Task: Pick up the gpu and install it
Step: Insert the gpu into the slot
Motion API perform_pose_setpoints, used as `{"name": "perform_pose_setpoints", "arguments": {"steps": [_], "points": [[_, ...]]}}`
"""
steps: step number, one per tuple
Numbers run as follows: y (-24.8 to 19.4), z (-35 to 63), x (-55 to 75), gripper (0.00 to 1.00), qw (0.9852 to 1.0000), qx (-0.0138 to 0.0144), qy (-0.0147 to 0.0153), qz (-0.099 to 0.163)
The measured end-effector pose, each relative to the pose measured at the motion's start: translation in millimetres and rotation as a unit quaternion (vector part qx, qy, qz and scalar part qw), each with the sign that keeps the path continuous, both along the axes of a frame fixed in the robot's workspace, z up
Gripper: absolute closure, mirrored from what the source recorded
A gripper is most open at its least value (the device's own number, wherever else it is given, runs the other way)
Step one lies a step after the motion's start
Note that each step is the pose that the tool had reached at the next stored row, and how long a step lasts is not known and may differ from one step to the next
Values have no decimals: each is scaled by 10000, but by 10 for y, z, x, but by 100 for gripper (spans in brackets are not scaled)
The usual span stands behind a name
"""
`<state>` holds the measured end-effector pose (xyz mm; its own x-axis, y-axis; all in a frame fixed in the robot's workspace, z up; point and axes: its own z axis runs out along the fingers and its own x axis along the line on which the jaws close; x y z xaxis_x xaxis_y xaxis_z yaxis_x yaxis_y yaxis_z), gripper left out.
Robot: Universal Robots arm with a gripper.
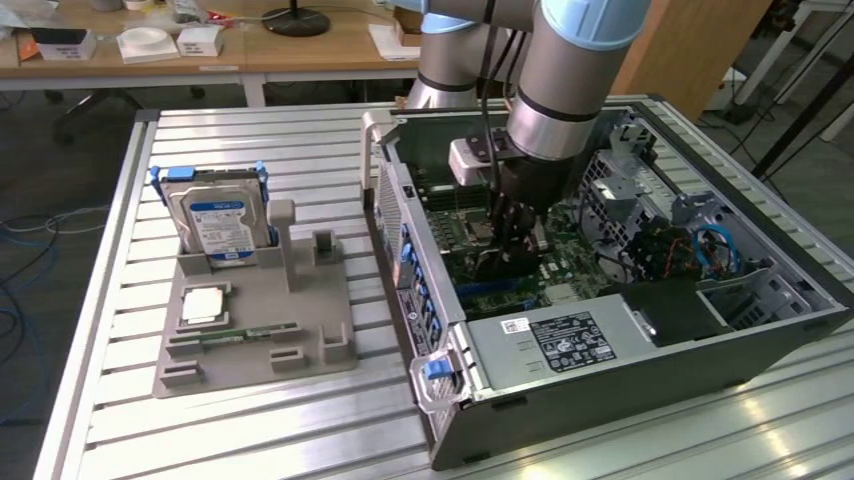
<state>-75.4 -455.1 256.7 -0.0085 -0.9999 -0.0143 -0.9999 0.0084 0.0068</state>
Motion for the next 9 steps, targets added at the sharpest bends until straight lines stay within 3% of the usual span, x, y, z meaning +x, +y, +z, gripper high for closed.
{"name": "perform_pose_setpoints", "arguments": {"steps": [5,9], "points": [[-2,19,9,74,10000,-13,55,-2],[-2,19,59,74,10000,-14,63,-3]]}}
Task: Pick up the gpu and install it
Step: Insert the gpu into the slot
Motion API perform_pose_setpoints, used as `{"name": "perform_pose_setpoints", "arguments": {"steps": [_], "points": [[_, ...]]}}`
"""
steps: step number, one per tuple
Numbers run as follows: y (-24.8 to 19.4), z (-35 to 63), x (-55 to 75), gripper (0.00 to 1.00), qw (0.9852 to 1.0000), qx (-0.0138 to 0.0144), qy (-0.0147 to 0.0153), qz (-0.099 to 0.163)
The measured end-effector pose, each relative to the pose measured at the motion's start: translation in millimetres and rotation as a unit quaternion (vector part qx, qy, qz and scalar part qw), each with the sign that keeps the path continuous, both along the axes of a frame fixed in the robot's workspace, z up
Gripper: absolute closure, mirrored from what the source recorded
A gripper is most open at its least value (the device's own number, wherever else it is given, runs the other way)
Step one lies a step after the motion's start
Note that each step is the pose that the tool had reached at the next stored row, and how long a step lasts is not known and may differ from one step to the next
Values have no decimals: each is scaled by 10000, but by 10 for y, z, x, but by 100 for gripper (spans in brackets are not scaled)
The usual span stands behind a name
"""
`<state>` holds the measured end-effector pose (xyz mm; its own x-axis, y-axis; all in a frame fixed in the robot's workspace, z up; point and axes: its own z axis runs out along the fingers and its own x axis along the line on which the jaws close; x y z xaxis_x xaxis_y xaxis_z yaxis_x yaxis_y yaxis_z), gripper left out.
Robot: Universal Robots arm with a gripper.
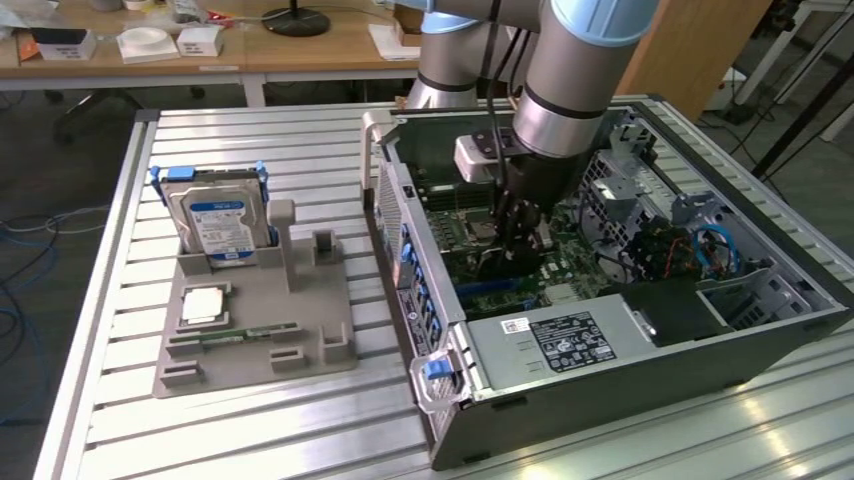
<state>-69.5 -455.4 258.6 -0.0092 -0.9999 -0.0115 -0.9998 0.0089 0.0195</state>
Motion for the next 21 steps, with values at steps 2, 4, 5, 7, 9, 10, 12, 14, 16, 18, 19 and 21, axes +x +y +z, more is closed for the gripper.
{"name": "perform_pose_setpoints", "arguments": {"steps": [2,4,5,7,9,10,12,14,16,18,19,21], "points": [[-1,0,1,74,10000,-2,1,0],[-3,0,1,74,10000,-10,2,-1],[-4,0,1,74,10000,-21,4,-1],[-9,-4,1,74,10000,-29,4,1],[-12,-7,1,74,10000,-29,3,3],[-13,-8,1,74,10000,-29,3,3],[-20,-9,2,74,10000,-30,4,5],[-38,-12,2,74,10000,-30,3,11],[-39,-19,1,74,10000,-29,3,12],[-40,-33,1,74,10000,-30,3,13],[-40,-43,1,74,10000,-31,1,14],[-41,-58,1,74,10000,-34,1,15]]}}
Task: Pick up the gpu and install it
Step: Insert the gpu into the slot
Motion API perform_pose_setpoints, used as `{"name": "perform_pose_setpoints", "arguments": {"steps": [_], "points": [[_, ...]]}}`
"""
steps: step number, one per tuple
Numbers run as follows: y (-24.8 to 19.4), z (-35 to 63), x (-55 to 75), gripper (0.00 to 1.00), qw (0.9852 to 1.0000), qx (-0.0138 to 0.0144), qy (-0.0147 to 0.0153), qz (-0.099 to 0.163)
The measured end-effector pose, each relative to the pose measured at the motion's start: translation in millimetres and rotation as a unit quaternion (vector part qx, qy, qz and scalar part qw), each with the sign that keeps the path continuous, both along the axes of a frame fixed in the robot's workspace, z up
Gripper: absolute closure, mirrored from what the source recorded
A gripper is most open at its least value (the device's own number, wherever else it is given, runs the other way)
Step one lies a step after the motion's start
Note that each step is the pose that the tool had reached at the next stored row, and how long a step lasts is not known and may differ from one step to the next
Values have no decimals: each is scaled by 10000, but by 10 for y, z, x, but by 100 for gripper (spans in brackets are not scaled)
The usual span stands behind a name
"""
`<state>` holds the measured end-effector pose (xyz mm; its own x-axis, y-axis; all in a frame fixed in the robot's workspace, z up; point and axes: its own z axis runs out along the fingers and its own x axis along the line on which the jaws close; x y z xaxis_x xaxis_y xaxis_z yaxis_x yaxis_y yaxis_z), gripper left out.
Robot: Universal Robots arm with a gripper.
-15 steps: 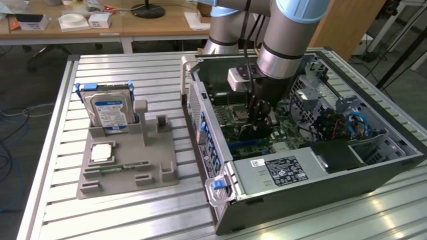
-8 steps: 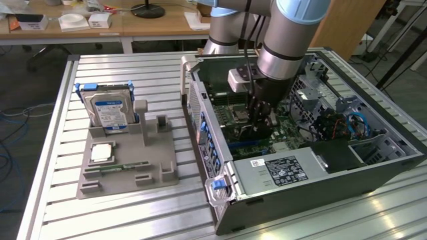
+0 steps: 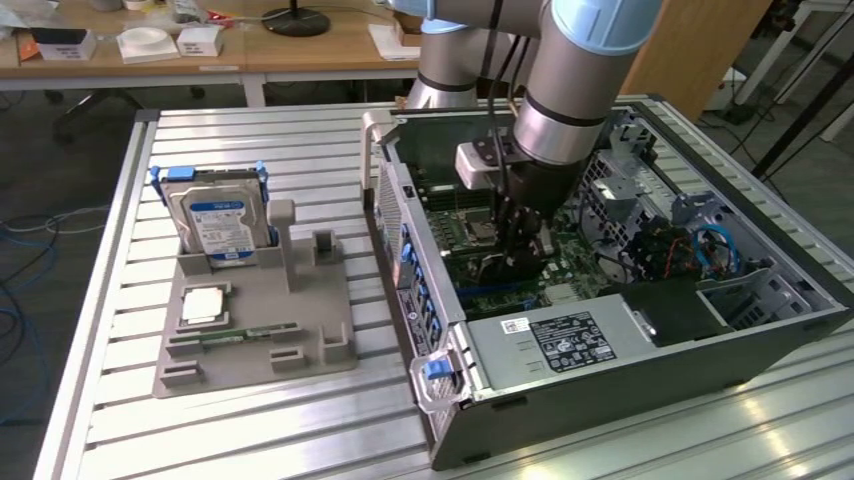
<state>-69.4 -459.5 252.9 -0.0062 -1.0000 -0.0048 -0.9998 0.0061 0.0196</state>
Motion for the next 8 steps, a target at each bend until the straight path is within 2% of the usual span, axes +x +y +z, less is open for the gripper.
{"name": "perform_pose_setpoints", "arguments": {"steps": [4,8], "points": [[1,-14,-11,74,10000,4,-4,0],[1,-17,-18,74,10000,-13,-3,0]]}}
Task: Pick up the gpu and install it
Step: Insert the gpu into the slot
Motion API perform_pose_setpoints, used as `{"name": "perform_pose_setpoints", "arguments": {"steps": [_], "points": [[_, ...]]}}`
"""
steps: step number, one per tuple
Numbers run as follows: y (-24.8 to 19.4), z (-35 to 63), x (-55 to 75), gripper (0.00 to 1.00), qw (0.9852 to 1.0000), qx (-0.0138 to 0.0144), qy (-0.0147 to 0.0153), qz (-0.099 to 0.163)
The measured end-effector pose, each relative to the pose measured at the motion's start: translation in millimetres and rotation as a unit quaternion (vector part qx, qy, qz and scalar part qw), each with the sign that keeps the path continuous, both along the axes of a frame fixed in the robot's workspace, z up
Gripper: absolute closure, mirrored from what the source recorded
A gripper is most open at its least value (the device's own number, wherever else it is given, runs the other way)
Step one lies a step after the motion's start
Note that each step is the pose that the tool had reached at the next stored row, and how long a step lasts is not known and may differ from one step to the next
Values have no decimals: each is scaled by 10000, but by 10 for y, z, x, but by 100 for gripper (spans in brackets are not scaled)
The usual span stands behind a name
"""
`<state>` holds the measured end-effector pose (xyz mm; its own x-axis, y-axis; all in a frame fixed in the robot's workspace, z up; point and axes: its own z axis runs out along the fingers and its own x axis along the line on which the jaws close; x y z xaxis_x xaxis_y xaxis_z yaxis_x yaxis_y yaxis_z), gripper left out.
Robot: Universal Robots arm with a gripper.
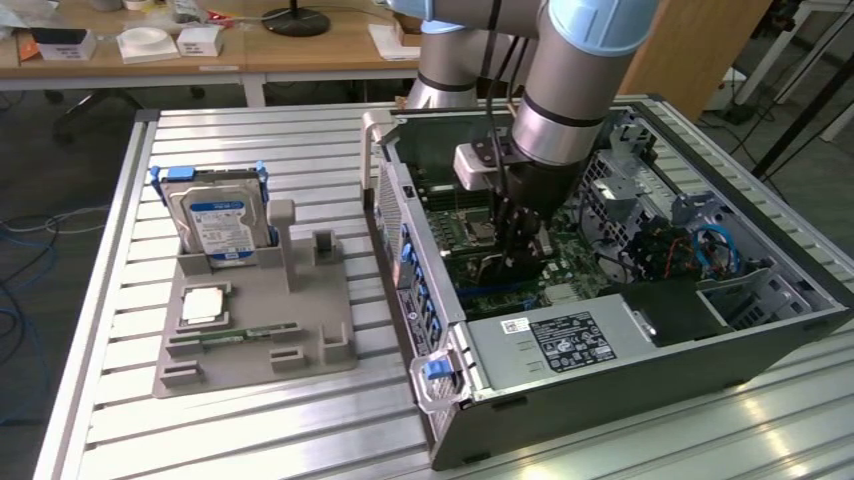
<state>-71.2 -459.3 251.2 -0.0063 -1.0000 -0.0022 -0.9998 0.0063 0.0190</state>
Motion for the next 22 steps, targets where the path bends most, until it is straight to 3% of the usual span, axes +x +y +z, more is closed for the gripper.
{"name": "perform_pose_setpoints", "arguments": {"steps": [8,9,13,19,20,22], "points": [[0,-2,2,74,10000,-6,4,0],[-1,-2,9,74,10000,-6,14,0],[-2,-2,34,74,9999,-8,102,1],[-2,0,35,74,9999,-8,123,0],[-1,3,37,74,9999,-6,145,0],[0,19,47,74,9997,-3,226,-3]]}}
